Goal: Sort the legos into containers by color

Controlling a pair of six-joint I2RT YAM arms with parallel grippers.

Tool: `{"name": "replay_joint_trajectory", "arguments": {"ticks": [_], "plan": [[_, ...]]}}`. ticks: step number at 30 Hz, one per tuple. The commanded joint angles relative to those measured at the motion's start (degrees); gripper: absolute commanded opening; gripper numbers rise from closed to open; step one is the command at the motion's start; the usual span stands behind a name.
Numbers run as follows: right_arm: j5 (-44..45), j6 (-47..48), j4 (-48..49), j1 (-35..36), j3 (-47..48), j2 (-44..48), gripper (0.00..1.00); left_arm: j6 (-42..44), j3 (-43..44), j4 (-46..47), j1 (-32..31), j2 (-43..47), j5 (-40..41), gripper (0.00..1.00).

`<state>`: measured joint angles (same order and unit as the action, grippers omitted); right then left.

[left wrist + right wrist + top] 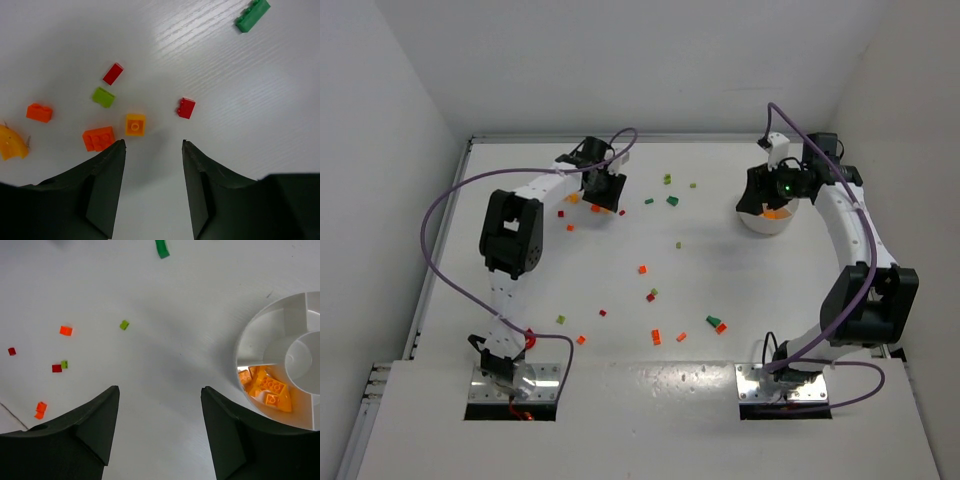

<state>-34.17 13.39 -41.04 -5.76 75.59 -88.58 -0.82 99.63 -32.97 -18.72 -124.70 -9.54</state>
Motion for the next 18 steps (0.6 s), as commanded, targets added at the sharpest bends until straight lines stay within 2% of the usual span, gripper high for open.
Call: {"name": "replay_joint_trajectory", "arguments": {"ticks": [1, 4, 6, 8, 9, 12, 15, 18], "plan": [[-3.71, -1.26, 2.01, 0.40, 1.22, 1.12, 0.66, -0.94, 3.37, 0.45, -0.53, -0.98, 0.93, 0.55], [-4.23, -1.26, 1.49, 0.40, 1.22, 1.12, 0.61, -0.94, 3.90, 0.45, -0.53, -2.12, 1.45, 0.55], [-4.23, -1.26, 1.49, 0.40, 1.22, 1.12, 0.52, -0.94, 3.90, 0.45, -0.53, -2.64, 2.15, 0.55], [-4.85, -1.87, 1.49, 0.40, 1.22, 1.12, 0.49, -0.94, 4.43, 0.45, -0.53, -3.18, 2.16, 0.55], [-4.85, -1.87, 1.49, 0.40, 0.70, 1.12, 0.49, -0.94, 5.04, 0.45, -0.53, -3.70, 2.16, 0.55], [-5.47, -1.87, 2.01, 0.40, 0.70, 1.12, 0.62, -0.94, 5.04, 0.45, -0.53, -4.23, 2.69, 0.55], [-7.14, -1.87, 1.49, 0.40, 0.70, 1.12, 0.62, -0.94, 5.57, 0.45, -0.53, -4.85, 2.69, 0.55], [-9.16, -1.87, 2.01, 0.40, 0.08, 1.12, 0.57, -0.94, 5.57, 0.45, -0.53, -5.37, 2.69, 0.55]]}}
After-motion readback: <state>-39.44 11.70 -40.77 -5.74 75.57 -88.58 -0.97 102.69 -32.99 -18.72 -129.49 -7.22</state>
